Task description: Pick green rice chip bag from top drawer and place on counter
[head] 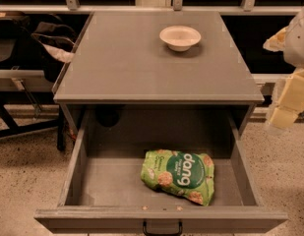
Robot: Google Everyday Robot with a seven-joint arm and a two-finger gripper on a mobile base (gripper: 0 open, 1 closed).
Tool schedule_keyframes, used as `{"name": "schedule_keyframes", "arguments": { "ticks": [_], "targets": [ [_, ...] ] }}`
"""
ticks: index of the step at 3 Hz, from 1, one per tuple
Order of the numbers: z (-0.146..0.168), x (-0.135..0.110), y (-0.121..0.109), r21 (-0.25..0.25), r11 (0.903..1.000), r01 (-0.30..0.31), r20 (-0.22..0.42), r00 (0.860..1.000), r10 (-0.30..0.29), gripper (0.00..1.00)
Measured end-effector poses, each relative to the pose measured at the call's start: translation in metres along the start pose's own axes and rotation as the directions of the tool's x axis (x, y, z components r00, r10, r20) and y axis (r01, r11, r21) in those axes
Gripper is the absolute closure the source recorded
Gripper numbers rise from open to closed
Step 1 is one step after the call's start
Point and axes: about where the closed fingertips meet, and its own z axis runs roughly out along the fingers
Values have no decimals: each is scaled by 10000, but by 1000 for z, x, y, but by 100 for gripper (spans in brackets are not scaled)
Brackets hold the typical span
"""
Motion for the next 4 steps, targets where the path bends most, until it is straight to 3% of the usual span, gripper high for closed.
{"name": "schedule_keyframes", "arguments": {
  "ticks": [1,2,4],
  "targets": [
    [-1,-1,0,35,10000,3,34,10000,-4,0],
    [1,-2,-1,52,10000,-4,609,9981,1,0],
    [17,-7,0,-293,9995,129,2059,9785,-66,0]
  ]
}}
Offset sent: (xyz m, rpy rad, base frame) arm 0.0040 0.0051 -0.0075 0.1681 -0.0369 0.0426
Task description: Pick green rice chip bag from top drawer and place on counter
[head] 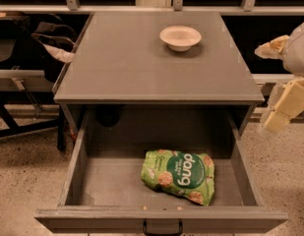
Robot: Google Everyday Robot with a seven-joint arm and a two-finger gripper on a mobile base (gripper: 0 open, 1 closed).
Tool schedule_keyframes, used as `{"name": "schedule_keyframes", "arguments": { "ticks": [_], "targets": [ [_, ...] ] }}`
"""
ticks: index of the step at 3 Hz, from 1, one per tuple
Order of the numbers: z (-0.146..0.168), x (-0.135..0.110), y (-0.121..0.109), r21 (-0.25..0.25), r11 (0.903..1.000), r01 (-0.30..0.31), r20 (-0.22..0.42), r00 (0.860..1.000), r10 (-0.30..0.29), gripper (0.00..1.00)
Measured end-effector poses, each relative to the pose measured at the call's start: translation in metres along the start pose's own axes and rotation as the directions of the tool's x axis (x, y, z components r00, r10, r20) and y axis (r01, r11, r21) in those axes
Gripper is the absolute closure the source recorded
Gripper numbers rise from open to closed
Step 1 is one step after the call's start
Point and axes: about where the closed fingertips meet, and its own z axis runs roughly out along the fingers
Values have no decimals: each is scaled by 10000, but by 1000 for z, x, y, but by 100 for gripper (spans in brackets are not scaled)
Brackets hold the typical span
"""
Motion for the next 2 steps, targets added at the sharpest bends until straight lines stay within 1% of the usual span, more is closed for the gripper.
{"name": "schedule_keyframes", "arguments": {
  "ticks": [1,2],
  "targets": [
    [16,0,2,-419,9991,115,714,9974,-85,0],
    [35,3,7,-853,9962,158,1306,9914,-45,0]
  ]
}}
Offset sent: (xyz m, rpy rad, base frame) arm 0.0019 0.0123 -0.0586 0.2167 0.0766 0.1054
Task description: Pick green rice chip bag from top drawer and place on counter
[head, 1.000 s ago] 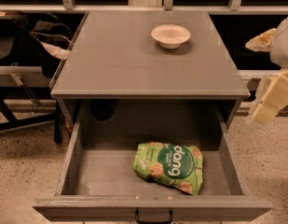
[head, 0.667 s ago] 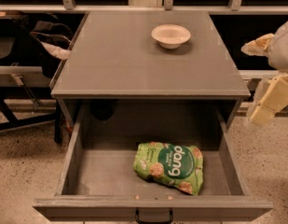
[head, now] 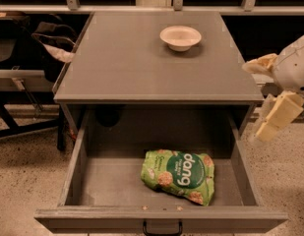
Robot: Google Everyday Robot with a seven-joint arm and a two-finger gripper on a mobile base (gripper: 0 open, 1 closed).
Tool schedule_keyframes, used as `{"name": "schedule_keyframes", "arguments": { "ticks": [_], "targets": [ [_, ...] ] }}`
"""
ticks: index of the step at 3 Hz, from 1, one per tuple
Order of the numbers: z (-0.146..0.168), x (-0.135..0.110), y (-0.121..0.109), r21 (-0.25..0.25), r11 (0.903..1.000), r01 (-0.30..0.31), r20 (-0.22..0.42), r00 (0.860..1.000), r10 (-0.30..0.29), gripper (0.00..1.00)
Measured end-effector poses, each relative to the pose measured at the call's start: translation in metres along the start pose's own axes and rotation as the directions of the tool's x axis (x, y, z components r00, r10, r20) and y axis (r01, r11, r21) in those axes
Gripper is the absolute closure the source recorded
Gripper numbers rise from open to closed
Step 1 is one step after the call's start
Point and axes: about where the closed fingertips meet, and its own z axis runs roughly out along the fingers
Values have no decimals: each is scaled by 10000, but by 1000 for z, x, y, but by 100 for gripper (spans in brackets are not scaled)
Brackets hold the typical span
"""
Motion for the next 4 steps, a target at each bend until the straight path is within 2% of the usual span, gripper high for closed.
{"name": "schedule_keyframes", "arguments": {
  "ticks": [1,2,4],
  "targets": [
    [18,8,5,-421,9991,-80,337,9994,95,0],
    [22,9,6,-488,9988,-101,373,9992,119,0],
    [64,21,20,-980,9949,-255,563,9979,311,0]
  ]
}}
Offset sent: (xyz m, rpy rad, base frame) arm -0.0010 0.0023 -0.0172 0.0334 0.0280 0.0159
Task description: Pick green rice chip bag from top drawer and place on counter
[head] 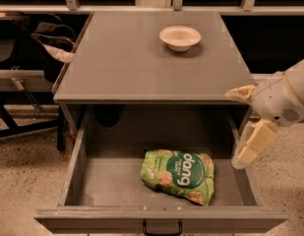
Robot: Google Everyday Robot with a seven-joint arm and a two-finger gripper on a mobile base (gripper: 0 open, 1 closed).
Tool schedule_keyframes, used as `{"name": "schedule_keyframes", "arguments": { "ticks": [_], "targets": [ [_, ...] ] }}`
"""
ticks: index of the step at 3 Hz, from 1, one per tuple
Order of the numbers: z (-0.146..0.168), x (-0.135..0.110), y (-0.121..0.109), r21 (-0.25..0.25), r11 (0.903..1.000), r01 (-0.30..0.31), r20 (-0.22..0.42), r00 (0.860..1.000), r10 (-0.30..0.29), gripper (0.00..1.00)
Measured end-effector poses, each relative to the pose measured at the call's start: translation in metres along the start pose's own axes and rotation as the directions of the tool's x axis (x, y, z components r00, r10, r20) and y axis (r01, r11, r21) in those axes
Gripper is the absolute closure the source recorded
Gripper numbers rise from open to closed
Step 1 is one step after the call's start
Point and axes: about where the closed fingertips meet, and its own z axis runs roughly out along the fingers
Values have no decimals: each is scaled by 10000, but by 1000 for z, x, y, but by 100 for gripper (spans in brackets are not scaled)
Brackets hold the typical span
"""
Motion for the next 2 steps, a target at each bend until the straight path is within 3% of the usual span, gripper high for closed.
{"name": "schedule_keyframes", "arguments": {
  "ticks": [2],
  "targets": [
    [58,31,-2,-140,9996,-249,-248,9994,245,0]
  ]
}}
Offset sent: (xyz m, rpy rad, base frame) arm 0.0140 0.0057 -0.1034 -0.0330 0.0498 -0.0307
